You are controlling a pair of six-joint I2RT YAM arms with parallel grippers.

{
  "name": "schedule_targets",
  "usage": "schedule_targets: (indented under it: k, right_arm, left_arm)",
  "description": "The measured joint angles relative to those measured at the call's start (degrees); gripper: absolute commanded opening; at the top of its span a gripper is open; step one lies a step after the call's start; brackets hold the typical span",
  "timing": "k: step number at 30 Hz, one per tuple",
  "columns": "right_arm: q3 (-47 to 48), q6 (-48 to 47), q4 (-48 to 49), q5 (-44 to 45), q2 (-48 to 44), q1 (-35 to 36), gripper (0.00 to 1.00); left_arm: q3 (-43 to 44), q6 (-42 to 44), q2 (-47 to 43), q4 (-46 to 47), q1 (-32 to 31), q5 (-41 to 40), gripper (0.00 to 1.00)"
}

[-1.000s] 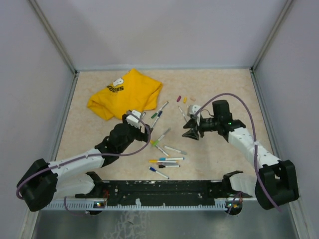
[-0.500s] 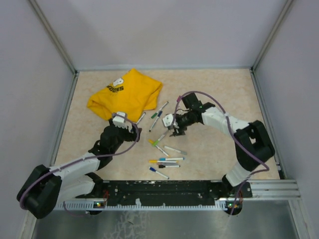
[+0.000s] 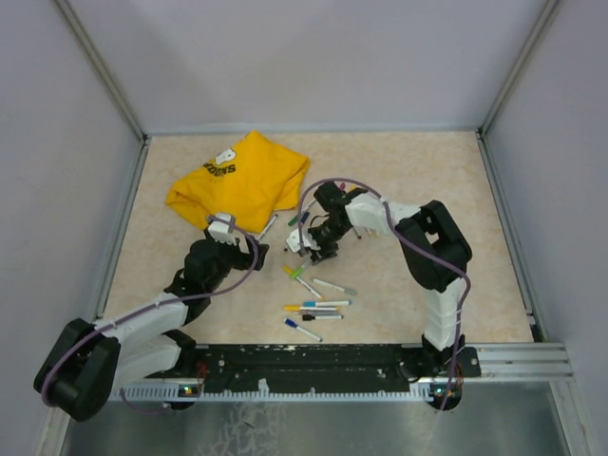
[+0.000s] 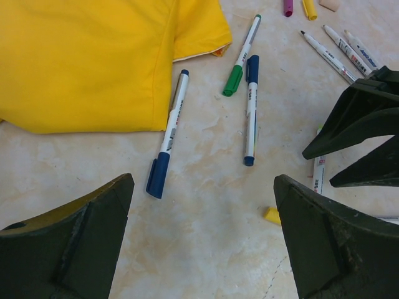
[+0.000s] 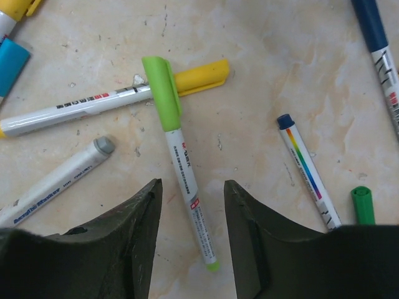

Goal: Open the pen caps
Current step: Pick up the pen from the center of the board.

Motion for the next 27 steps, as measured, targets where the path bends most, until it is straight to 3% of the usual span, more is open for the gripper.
schedule_targets:
  k: [18,25,27]
  right_arm:
    - [8.0,-1.6,-7.3,2.2,6.6,1.0,0.28]
    - [8.6,-1.3,-8.4,2.9,7.0,1.1,0.14]
    - [8.6,-1.2,-8.3,3.1,7.0,1.1,0.03]
  left_arm:
    - [-0.7,-0.6,-0.4,1.1,1.1,2.2,0.98]
    - [-1.1,-0.8,-0.9,1.2,1.3,2.4,0.98]
    - [-1.3,-0.9,-1.2,1.2,1.3,2.4,0.98]
